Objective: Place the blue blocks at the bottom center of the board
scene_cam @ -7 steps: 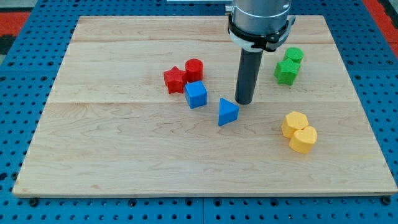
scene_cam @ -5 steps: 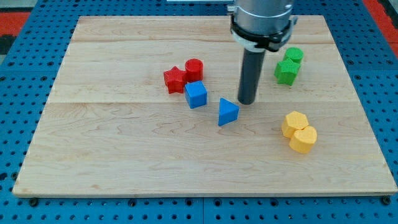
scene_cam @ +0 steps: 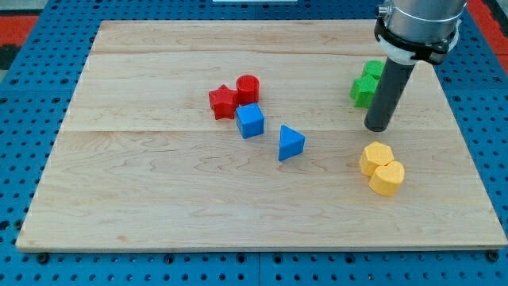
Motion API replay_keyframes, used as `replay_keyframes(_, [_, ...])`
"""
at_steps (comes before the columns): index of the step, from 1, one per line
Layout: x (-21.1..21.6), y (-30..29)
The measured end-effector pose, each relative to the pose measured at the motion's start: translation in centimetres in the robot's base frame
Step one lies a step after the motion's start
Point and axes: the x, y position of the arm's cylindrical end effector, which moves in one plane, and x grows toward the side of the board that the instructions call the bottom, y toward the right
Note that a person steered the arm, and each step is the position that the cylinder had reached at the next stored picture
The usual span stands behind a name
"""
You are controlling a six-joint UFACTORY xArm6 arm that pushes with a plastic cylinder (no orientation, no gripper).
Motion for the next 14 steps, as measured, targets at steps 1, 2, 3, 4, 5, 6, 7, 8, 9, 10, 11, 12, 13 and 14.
replay_keyframes(1, [-0.2,0.0])
replay_keyframes(2, [-0.3,0.0])
replay_keyframes(3, [-0.6,0.0])
replay_keyframes(4, [-0.6,0.0])
replay_keyframes(5, [-0.7,0.0])
replay_keyframes(6, [-0.7,0.0])
replay_keyframes(7, [-1.1,0.0])
replay_keyframes(8, [-1.2,0.0])
replay_keyframes(9, [-1.4,0.0])
replay_keyframes(10, [-1.5,0.0])
replay_keyframes(11, [-1.8,0.0])
replay_keyframes(12, [-1.8,-0.5])
replay_keyframes(13, [-1.9,-0.5])
replay_keyframes(14, [-1.9,-1.1])
